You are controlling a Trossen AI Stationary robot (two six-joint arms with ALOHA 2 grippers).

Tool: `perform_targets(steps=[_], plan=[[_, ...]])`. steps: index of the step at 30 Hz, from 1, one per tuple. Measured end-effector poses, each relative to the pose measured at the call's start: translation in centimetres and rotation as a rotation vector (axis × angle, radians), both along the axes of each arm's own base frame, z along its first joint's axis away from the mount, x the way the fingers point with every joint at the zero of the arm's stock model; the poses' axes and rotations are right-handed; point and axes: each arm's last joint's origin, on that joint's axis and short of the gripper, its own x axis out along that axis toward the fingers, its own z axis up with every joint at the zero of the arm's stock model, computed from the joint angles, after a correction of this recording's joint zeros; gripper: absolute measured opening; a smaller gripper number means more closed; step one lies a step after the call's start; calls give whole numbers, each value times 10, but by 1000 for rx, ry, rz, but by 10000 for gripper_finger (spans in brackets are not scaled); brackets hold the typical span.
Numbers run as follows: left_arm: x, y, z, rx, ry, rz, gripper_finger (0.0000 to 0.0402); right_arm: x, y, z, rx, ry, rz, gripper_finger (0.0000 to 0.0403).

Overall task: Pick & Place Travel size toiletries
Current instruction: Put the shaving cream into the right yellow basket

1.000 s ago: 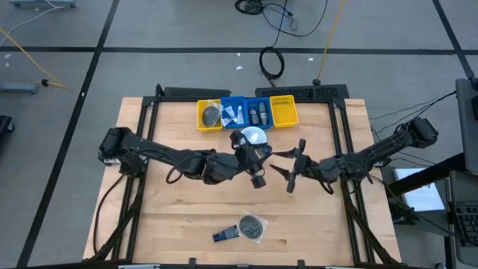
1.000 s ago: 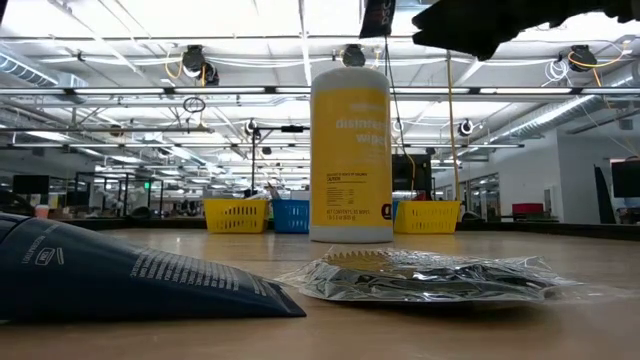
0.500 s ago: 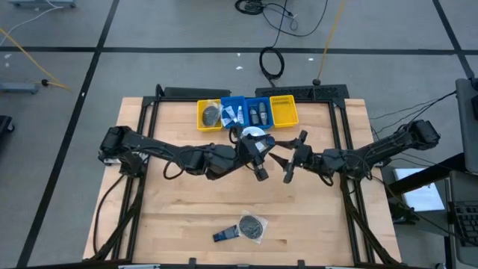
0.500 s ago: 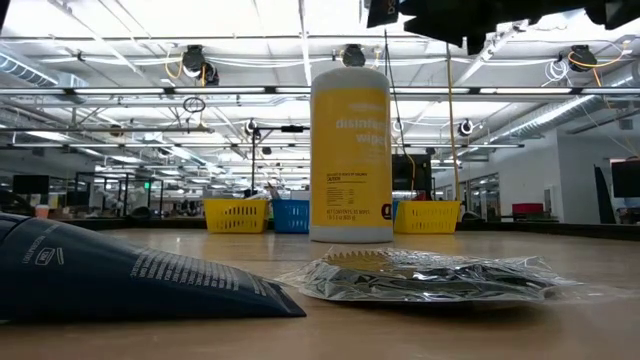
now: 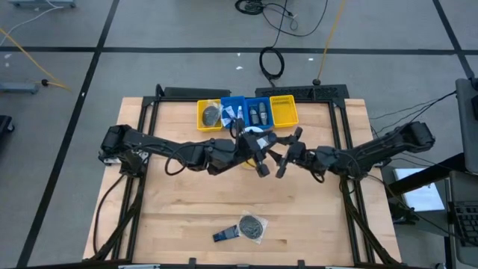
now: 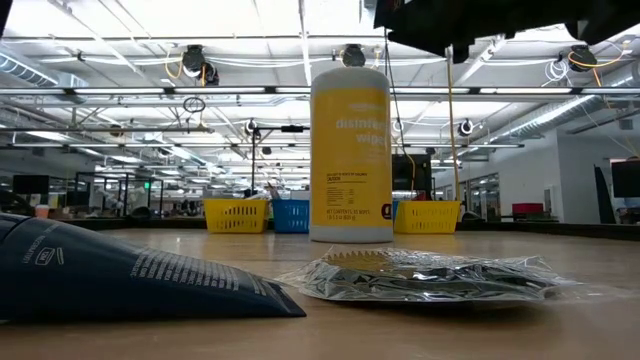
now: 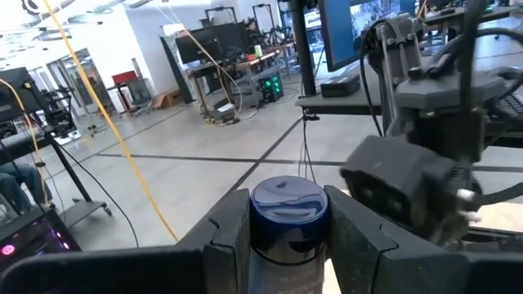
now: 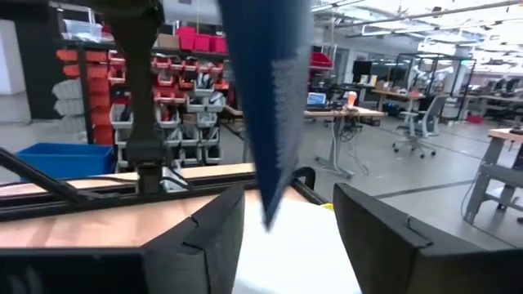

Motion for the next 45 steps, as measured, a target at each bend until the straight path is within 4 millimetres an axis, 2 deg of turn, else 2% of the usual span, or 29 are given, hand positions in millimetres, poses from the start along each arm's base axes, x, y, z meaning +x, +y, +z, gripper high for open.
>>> perform_targets(steps=[13, 21, 26, 33, 40, 45], plan=[[0, 0, 0, 2, 6, -1, 111, 2, 0, 2, -59, -14, -10, 107], [0, 0, 0, 0, 4, 5, 111, 2, 0, 1, -76, -3, -11, 9], [0, 0, -1, -2, 4, 5, 115, 2, 0, 1, -80, -1, -11, 3], [0, 0, -1, 4, 12, 15, 162, 2, 0, 1, -82, 0, -9, 1], [-1, -1, -1, 73, 45, 22, 192, 2, 0, 2, -87, 7, -11, 1], [-4, -10, 3, 143, 56, 126, 206, -3, -2, 5, -95, 18, -40, 1]])
